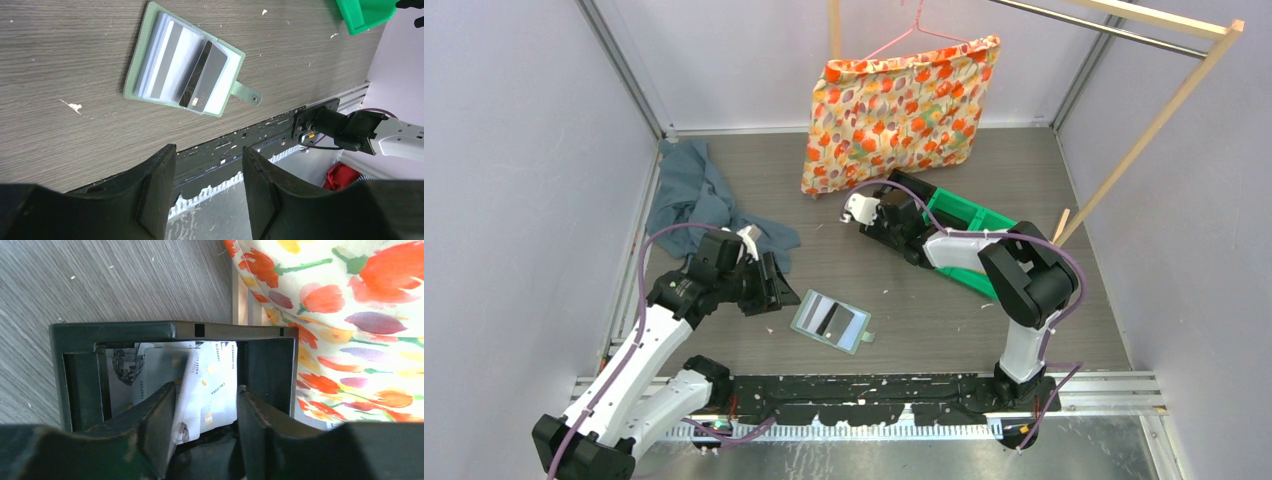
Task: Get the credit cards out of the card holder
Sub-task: Place the credit card in the storage box.
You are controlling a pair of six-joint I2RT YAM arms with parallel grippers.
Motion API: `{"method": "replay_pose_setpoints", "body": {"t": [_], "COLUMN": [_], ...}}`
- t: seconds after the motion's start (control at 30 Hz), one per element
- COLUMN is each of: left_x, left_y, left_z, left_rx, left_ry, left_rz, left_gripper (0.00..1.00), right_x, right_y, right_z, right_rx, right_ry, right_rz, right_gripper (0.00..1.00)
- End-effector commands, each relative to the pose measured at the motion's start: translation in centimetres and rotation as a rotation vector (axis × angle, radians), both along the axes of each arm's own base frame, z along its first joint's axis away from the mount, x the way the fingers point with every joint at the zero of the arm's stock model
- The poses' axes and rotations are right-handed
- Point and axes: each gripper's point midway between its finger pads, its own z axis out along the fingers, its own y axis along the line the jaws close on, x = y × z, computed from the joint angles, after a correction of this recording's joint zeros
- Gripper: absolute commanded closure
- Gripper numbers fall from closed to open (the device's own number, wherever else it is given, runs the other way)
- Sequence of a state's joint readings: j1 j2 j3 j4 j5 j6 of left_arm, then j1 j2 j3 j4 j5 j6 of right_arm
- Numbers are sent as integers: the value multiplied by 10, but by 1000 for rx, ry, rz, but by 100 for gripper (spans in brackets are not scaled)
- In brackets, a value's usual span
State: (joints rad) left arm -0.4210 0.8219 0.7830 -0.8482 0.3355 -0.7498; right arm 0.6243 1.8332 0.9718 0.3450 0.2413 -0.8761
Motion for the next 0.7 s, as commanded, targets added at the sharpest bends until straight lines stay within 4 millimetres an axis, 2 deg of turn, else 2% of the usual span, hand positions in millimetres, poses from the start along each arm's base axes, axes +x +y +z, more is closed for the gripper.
{"method": "replay_pose_setpoints", "body": {"t": [0.0,0.1,0.17,0.23,0.33,0.43,0.53,0.57,0.67], "left_x": [4,4,5,5,7,8,9,9,8], "left_y": [-7,-10,-11,-12,-13,-15,-17,-17,-20], "left_z": [4,4,4,5,6,5,1,-1,-7], "left_rx": [-34,-48,-54,-56,-58,-60,-59,-59,-60], "left_ry": [-24,-20,-21,-27,-27,-22,-9,-2,24], "left_rz": [-29,-35,-38,-45,-52,-58,-66,-69,-83], "left_gripper": [48,48,48,47,47,47,47,47,47], "right_x": [2,-3,-8,-16,-30,-53,-76,-88,-119], "right_y": [2,1,1,1,4,6,7,5,6], "right_z": [31,56,82,111,151,175,189,186,190], "right_rx": [97,154,209,286,381,466,626,679,967], "right_ry": [-65,-92,-120,-138,-129,-84,-7,53,172], "right_rz": [-26,-44,-55,-66,-65,-51,-84,-101,-185], "right_gripper": [42,41,39,32,23,21,20,20,20]}}
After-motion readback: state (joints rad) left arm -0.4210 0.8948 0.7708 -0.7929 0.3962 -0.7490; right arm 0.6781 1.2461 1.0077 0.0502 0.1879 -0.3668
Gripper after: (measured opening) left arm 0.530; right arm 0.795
